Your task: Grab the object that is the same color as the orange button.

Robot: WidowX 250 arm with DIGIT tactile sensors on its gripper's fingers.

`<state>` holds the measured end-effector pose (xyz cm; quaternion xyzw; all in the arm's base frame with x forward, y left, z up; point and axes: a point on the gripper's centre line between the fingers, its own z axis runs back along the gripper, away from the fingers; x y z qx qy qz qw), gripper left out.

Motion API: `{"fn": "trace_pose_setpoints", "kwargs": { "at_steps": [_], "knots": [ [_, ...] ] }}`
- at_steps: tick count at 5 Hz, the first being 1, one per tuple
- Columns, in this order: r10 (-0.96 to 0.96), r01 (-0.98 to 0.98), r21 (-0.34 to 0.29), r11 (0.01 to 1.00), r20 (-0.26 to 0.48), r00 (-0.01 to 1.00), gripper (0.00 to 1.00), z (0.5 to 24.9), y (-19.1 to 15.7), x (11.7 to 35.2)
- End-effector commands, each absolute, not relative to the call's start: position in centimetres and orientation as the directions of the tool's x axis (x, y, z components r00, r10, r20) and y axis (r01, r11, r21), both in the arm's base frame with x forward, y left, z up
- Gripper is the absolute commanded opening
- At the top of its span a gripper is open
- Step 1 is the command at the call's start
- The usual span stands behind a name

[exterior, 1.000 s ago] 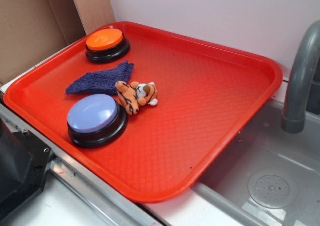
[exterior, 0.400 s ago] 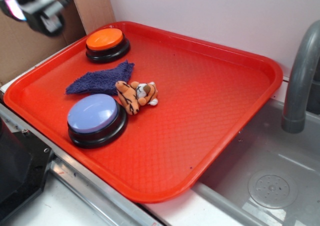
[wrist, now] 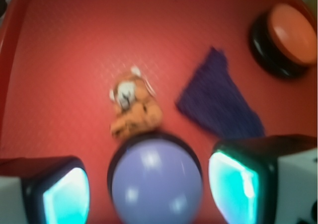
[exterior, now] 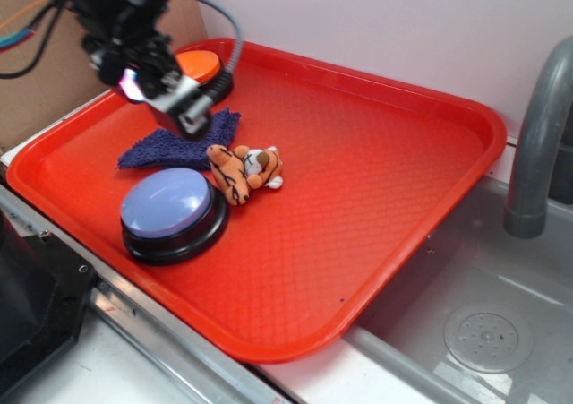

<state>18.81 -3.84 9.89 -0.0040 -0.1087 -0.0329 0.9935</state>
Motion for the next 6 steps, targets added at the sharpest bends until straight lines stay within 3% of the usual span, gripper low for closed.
{"fn": "trace_pose_setpoints", "kwargs": {
  "at_steps": [1,2,3,5,6],
  "knots": [
    [-0.118,0.113,0.034,0.993,0.244,0.963,1.00,4.9,-5.0,22.5],
    [-0.108,0.091,0.075,0.993,0.272,0.956,1.00,3.1,-4.7,23.1],
    [-0.053,0.044,0.039,0.998,0.280,0.959,0.00,2.0,-4.3,23.4],
    [-0.024,0.014,0.045,0.999,0.229,0.973,0.00,2.4,-3.7,23.8],
    [0.005,-0.014,0.040,0.999,0.199,0.980,0.00,4.1,-3.8,23.9]
  ]
}}
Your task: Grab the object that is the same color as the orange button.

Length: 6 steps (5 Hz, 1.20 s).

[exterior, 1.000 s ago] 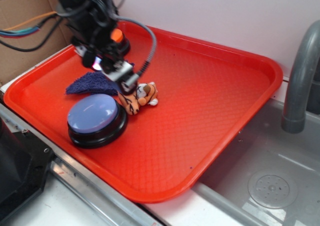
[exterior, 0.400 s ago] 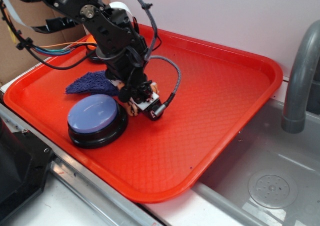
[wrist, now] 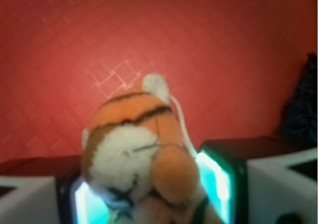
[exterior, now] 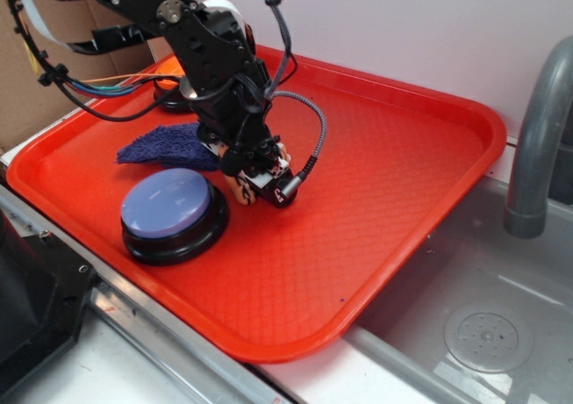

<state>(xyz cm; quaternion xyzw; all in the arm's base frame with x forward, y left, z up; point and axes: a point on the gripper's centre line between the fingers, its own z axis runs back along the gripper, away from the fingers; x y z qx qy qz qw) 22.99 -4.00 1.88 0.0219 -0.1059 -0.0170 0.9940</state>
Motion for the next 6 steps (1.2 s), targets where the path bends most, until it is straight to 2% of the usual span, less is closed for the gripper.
{"fn": "trace_pose_setpoints", "kwargs": {
  "at_steps": [1,3,4,5,6],
  "knots": [
    [0.033,-0.033,-0.009,0.999,0.121,0.992,0.00,8.3,-3.4,24.0],
    [0.077,-0.077,-0.001,0.997,0.003,0.997,0.00,14.5,-2.3,23.3],
    [0.136,-0.137,0.022,0.990,0.033,0.990,0.00,17.0,-1.8,22.6],
    [0.101,-0.103,0.023,0.994,0.051,0.994,0.00,18.0,-1.4,21.9],
    [0.052,-0.060,0.151,0.987,0.055,0.997,0.47,17.6,-2.2,22.4]
  ]
}}
